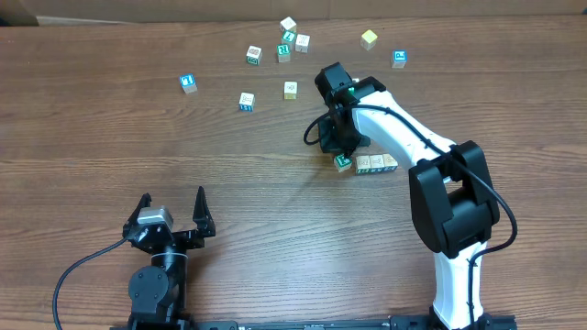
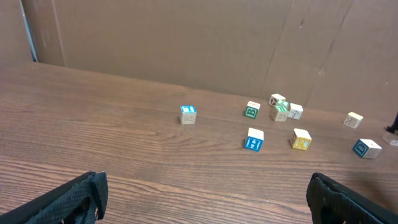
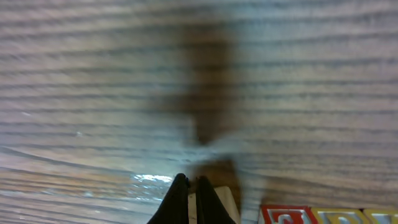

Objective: Form a horizontal line

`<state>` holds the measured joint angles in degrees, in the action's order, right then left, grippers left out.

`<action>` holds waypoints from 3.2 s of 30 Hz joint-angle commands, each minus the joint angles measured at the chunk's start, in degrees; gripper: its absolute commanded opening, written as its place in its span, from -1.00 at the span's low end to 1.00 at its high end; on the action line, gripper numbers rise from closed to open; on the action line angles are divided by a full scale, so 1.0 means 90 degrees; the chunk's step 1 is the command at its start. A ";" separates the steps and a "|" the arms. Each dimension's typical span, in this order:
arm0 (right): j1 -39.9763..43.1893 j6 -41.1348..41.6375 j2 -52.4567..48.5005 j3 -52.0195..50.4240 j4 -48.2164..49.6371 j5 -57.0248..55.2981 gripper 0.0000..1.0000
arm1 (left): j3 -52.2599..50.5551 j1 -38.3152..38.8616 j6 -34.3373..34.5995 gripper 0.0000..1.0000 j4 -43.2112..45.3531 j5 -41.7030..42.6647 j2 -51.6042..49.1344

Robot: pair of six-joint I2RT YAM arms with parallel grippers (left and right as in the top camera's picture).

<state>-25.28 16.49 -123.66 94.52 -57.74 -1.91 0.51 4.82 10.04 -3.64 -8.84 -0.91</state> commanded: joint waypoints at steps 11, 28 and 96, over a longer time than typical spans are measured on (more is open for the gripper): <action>-0.0029 0.0175 0.0131 -0.0041 -0.0168 -0.0112 -0.93 | -0.0024 -0.0034 -0.0138 0.99 0.0002 -0.0015 0.0066; -0.0029 0.0389 0.0131 -0.0041 -0.0362 -0.0114 -0.93 | -0.0024 -0.0034 -0.0138 0.99 0.0002 -0.0015 0.0066; -0.0095 0.0257 0.0131 -0.0034 -0.0843 0.0102 -0.93 | -0.0024 -0.0034 -0.0138 0.99 0.0002 -0.0015 0.0066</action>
<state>-26.02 18.46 -123.66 94.37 -65.25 -0.30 0.51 4.82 10.04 -3.64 -8.84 -0.91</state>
